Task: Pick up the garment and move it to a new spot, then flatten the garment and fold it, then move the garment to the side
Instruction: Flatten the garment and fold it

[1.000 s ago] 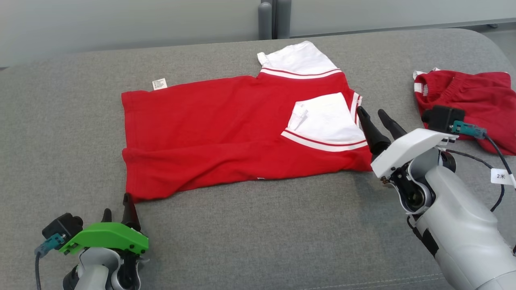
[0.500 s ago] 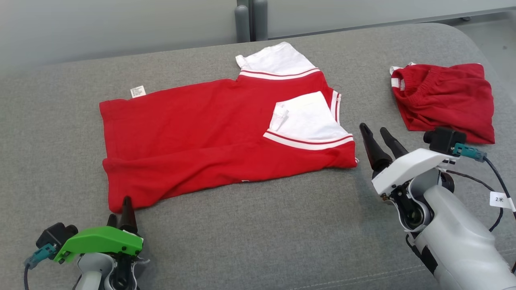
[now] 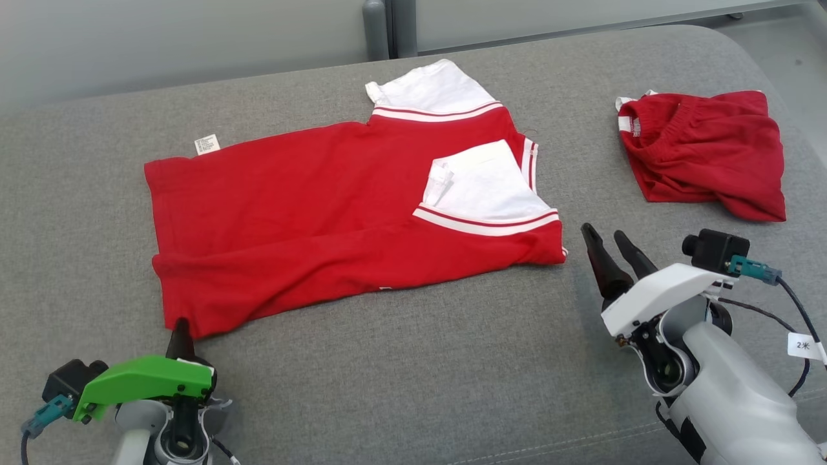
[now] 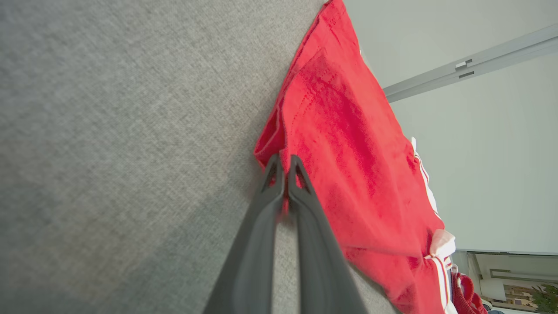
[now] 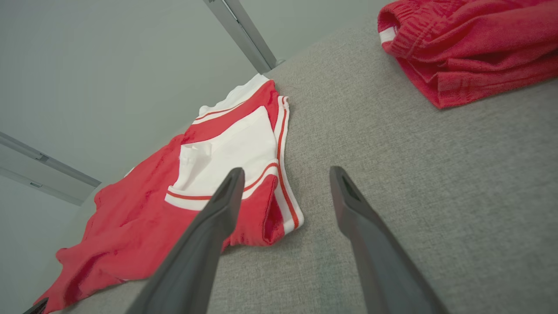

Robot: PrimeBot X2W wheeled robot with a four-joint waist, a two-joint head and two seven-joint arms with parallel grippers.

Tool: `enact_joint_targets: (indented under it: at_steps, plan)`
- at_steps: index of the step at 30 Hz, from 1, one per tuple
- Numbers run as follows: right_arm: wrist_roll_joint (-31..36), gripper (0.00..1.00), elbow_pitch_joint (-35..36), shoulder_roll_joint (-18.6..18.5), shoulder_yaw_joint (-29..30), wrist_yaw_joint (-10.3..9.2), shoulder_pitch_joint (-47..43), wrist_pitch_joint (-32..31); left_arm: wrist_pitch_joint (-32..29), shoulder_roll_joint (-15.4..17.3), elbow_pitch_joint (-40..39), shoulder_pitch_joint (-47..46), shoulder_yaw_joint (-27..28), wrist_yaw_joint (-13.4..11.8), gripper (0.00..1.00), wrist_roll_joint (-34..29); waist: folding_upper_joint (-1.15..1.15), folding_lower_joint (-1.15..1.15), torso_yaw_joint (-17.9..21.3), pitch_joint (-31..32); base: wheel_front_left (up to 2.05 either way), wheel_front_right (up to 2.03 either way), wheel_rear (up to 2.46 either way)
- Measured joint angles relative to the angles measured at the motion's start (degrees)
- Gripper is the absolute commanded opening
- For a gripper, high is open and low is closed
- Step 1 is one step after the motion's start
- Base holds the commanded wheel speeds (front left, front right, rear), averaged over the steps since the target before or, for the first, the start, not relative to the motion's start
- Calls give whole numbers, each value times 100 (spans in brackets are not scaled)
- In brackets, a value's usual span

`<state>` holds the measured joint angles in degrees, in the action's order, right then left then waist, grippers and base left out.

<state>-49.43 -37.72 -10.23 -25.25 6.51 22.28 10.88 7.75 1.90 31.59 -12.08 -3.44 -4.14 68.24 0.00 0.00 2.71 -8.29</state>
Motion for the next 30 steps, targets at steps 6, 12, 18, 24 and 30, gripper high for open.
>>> enact_joint_targets:
  at_steps: [6, 12, 18, 24, 30]
  plan:
    - [-75, 100, -149, 121, -54, 1, -159, -83, 197, -2, -327, -98, -253, 87, 0, 9, 0, 0, -85, -58, 0, 0, 0]
    - [-318, 100, -318, 254, 8, 1, -170, -172, 269, -1, -513, -132, -509, 110, 0, 5, 0, 0, -218, -162, 0, 0, 0]
    - [-593, 100, -453, 405, 142, 2, -131, -256, 316, -1, -615, -132, -762, 110, 0, 4, 0, 0, -392, -247, 0, 0, 0]
    - [-680, 45, -583, 486, 188, 3, 108, -297, 399, 0, -655, -120, -788, 108, 0, 4, 0, 0, -485, -279, 0, 0, 0]
    - [-712, 0, -657, 483, 194, 4, 163, -290, 446, 0, -711, -110, -810, 83, 0, -19, 0, 0, -500, -271, 0, 0, 0]
